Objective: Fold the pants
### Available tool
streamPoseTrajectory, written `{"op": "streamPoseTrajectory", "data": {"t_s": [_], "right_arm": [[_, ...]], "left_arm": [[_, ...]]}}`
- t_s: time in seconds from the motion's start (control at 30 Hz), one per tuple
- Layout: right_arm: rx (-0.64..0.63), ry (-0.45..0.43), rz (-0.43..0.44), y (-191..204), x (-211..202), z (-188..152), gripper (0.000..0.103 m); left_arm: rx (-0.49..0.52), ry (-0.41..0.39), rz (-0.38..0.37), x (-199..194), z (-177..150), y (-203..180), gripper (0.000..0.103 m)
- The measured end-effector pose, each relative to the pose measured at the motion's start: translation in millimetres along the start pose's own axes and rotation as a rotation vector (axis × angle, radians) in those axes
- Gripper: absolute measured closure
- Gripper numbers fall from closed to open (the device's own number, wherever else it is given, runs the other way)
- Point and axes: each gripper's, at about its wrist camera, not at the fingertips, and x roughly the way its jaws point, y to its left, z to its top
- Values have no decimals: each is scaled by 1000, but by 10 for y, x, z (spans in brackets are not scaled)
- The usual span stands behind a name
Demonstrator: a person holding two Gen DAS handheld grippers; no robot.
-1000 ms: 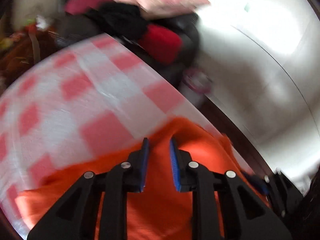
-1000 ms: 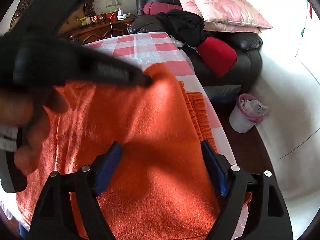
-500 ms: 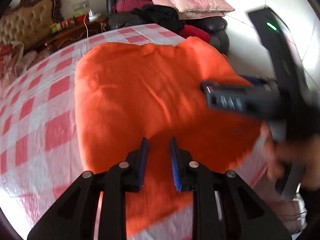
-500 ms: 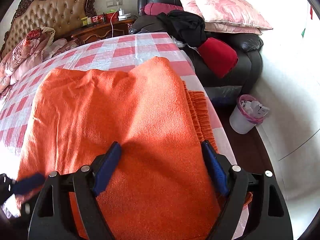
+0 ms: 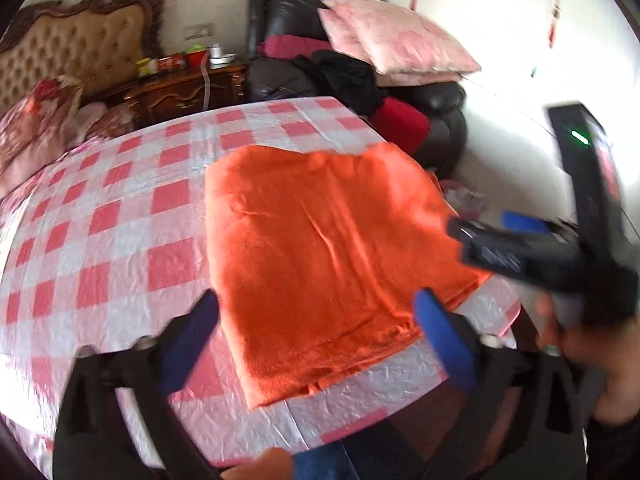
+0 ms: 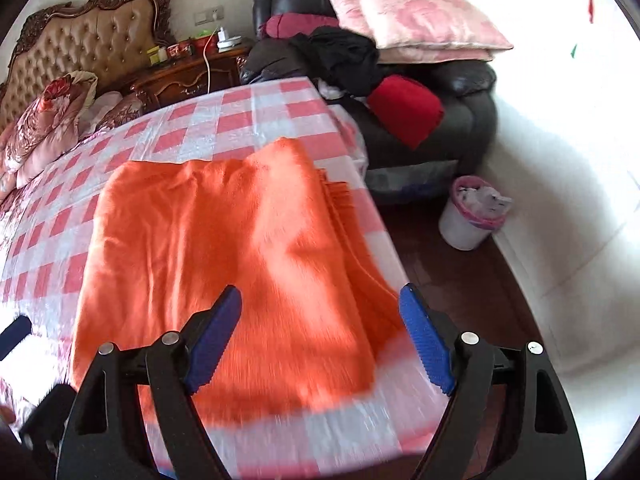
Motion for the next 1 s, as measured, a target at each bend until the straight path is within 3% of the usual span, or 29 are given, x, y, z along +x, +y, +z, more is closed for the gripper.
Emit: {"op": "streamPoseTrajectory", "data": {"t_s": [0.37,0.7,1.0], "right_arm": [[-9,-64,-53,-166,-795,-243,18],[17,-85,-39,-205,-928,-253,18],[18,-81,-38,-203,-922,-256,18]], "left_arm": [[-116,-11,-102,-439,49,-108,2],[-98,-24,-25,-548,74,-177,2],[-82,-11,-24,-521,61,-205,2]]}}
